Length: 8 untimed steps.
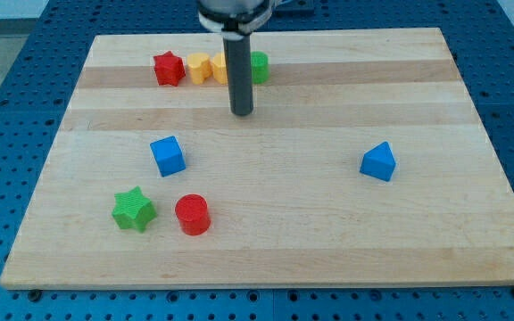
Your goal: Move the blue cube up a bit
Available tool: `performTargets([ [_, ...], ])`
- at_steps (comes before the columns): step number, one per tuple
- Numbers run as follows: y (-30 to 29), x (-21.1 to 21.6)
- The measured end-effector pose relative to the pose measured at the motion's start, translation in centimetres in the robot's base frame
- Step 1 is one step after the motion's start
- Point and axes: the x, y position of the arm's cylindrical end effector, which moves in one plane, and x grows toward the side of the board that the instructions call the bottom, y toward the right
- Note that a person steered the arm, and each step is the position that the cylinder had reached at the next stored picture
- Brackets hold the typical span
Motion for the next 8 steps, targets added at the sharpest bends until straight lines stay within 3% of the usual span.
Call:
performTargets([
  [1, -1.3, 4.5],
  [4, -5.3, 10.8],
  [6, -10.3, 10.8],
  [8, -8.8, 8.2],
])
